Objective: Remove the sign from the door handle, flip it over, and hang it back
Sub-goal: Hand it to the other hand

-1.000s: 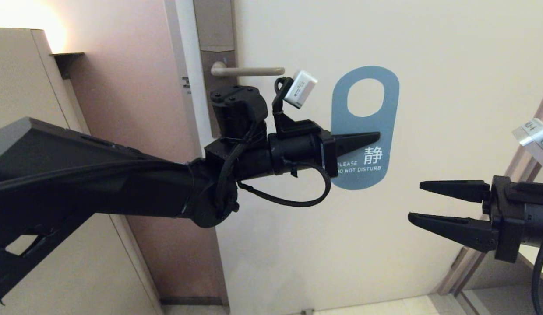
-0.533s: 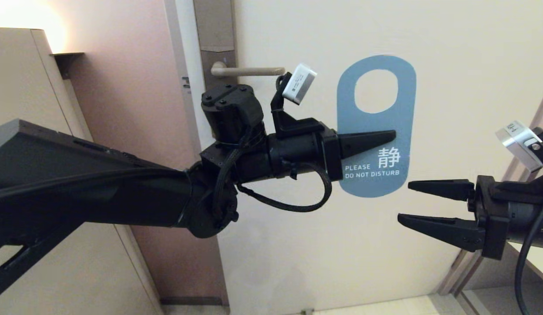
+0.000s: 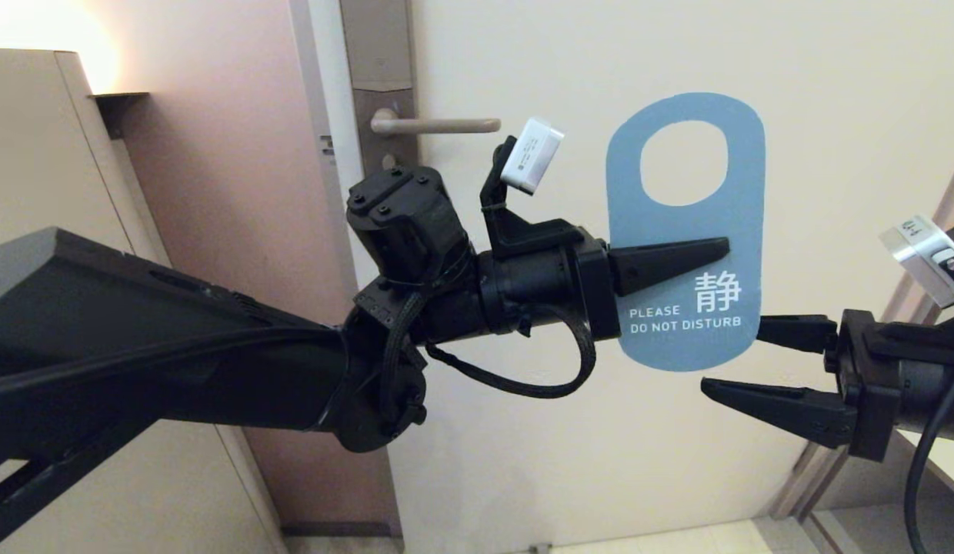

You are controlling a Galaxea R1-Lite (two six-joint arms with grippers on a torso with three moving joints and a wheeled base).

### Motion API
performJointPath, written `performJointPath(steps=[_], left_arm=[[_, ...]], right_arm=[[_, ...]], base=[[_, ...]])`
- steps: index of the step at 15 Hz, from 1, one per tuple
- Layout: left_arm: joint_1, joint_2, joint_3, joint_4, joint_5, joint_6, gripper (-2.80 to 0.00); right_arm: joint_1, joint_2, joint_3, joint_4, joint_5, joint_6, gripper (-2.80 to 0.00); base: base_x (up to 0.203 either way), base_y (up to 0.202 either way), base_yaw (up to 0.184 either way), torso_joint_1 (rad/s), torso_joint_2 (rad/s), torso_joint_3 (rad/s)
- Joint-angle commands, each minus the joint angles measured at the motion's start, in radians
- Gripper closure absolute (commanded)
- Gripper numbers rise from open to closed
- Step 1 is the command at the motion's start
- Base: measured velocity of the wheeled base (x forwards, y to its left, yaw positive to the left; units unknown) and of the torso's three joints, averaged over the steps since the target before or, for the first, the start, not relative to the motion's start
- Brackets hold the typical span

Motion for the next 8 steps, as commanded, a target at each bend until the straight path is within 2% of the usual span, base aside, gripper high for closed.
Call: performJointPath(steps=[1,8], left_arm=[[-0.007,-0.001,0.014,-0.009,-0.004,-0.003,0.0],[-0.023,0.014,0.036,-0.033,-0.005,0.007,0.0]], right_arm=[[0.001,-0.011,0.004,-0.002,0.006,-0.001,-2.8],[0.001,-0.011,0.004,-0.004,0.005,-0.038,-2.8]], base=[[0.0,0.0,0.0,0.0,0.0,0.0],[0.0,0.0,0.0,0.0,0.0,0.0]])
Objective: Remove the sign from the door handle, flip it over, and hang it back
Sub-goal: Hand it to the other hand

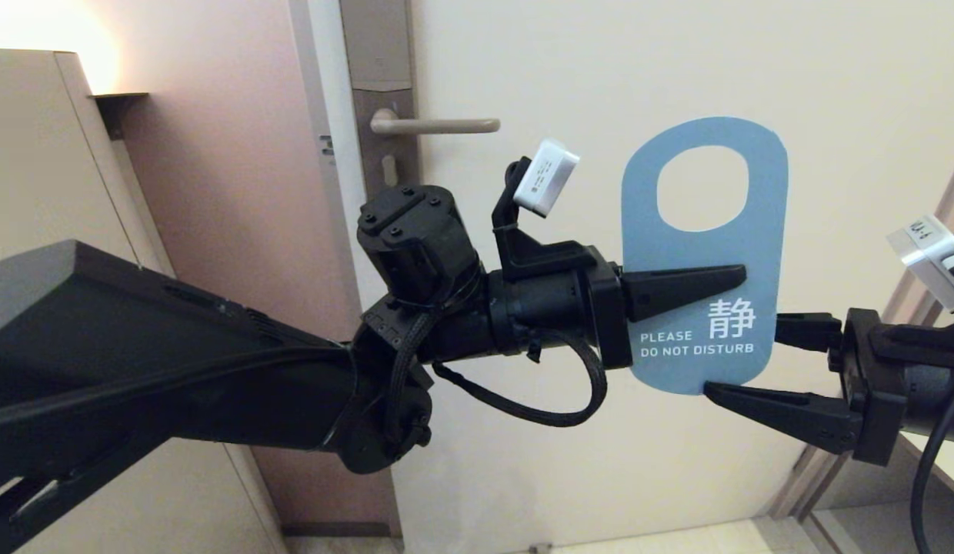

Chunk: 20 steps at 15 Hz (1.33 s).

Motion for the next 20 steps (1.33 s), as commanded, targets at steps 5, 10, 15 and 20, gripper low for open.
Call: performJointPath(steps=[5,10,15,20], left_arm=[[-0.01,0.034,-0.006,-0.008,-0.005,-0.003,0.0],[-0.01,0.06,-0.03,-0.009,-0.004,-0.003,0.0],[-0.019,0.086,-0.071,-0.009,-0.004,-0.003,0.0],[-0.024,0.092,-0.083,-0.01,-0.004,-0.003,0.0]], right_arm=[[0.0,-0.003,0.002,-0.002,0.004,-0.01,-2.8],[0.025,-0.004,0.002,-0.002,0.004,-0.023,-2.8],[0.03,-0.007,-0.004,-0.002,0.003,-0.021,-2.8],[0.03,-0.015,-0.006,-0.002,0.004,-0.023,-2.8]], base=[[0.0,0.0,0.0,0.0,0.0,0.0],[0.0,0.0,0.0,0.0,0.0,0.0],[0.0,0.0,0.0,0.0,0.0,0.0],[0.0,0.0,0.0,0.0,0.0,0.0]])
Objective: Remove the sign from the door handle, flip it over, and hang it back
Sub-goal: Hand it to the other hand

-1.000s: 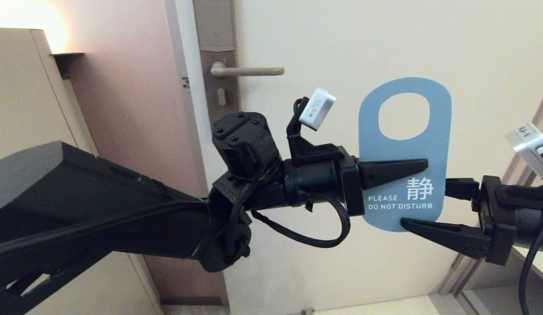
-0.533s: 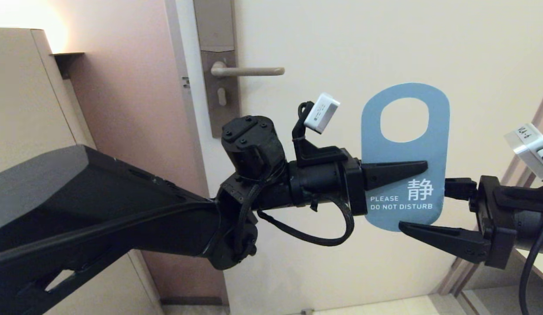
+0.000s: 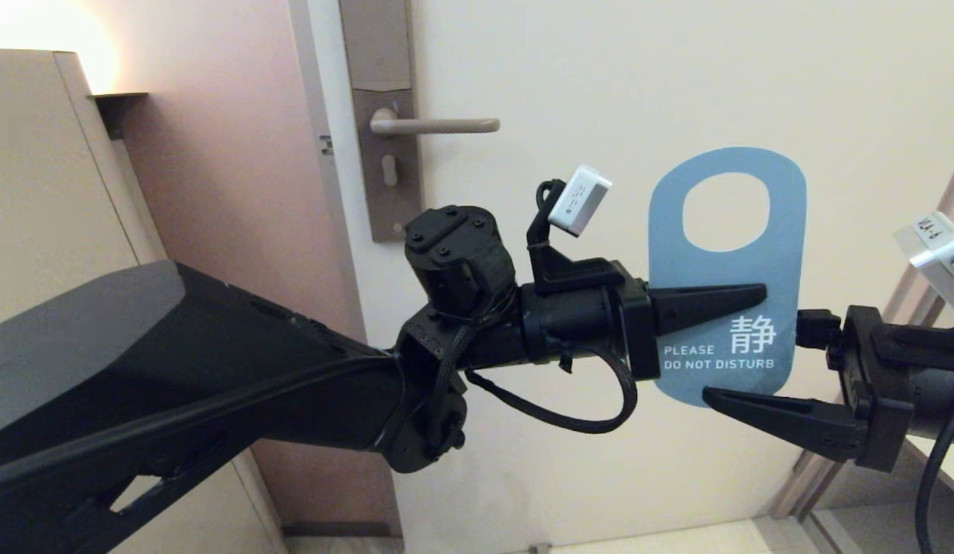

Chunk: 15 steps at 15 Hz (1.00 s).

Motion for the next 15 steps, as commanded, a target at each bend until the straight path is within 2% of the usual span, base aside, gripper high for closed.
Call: performJointPath(steps=[1,15], left_arm=[[-0.002,0.003,0.0,-0.007,-0.005,-0.003,0.0],[-0.008,0.021,-0.027,-0.006,0.0,0.011,0.0]], right_arm=[[0.002,-0.007,0.001,-0.003,0.004,-0.001,-2.8],[0.007,-0.011,0.003,-0.003,0.003,-0.001,-2.8]], base=[[0.0,0.0,0.0,0.0,0.0,0.0],[0.0,0.0,0.0,0.0,0.0,0.0]])
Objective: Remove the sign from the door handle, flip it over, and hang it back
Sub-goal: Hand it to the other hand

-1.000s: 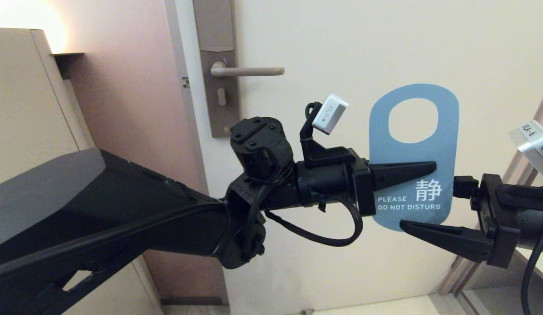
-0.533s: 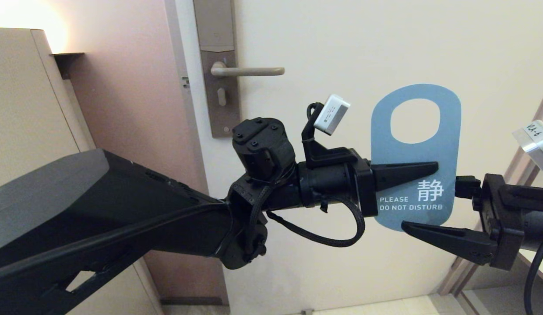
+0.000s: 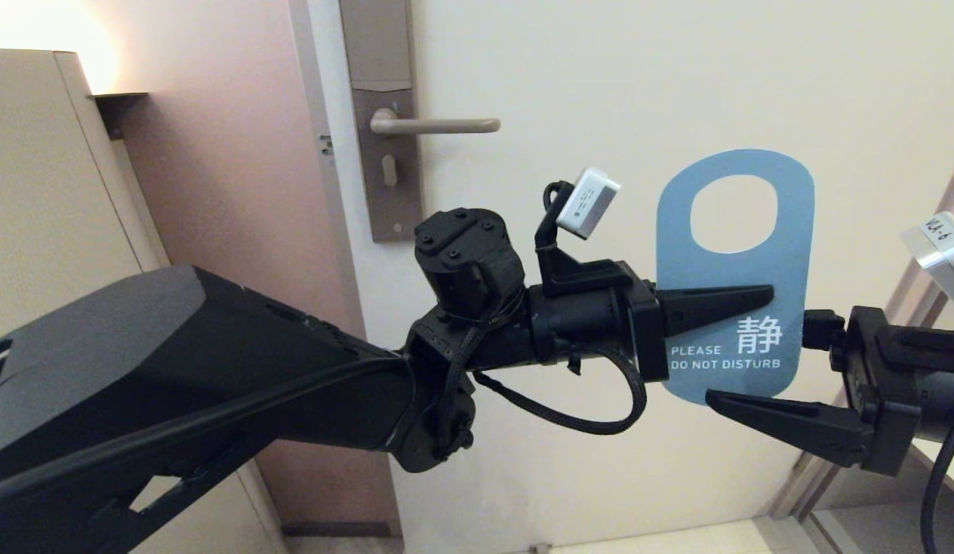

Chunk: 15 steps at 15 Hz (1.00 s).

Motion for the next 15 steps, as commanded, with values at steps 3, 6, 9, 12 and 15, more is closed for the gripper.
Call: performJointPath(steps=[3,6,9,12,15], left_arm=[[0.0,0.005,-0.005,-0.007,-0.006,-0.004,0.0],[0.0,0.006,-0.005,-0.007,-0.005,-0.004,0.0],[0.002,0.006,-0.005,-0.009,-0.004,-0.004,0.0],[0.0,0.008,-0.003,-0.009,-0.004,-0.004,0.0],[0.0,0.006,-0.003,-0.009,-0.006,-0.004,0.0]], right_arm=[[0.0,0.003,-0.004,-0.003,0.005,-0.001,-2.8],[0.0,0.004,-0.004,-0.003,0.005,-0.001,-2.8],[0.0,0.006,-0.003,-0.004,0.008,-0.001,0.0],[0.0,0.006,0.0,-0.009,0.006,-0.001,0.0],[0.002,0.006,0.0,-0.009,0.008,-0.001,0.0]], base=[[0.0,0.0,0.0,0.0,0.0,0.0],[0.0,0.0,0.0,0.0,0.0,0.0],[0.0,0.0,0.0,0.0,0.0,0.0],[0.0,0.0,0.0,0.0,0.0,0.0],[0.0,0.0,0.0,0.0,0.0,0.0]])
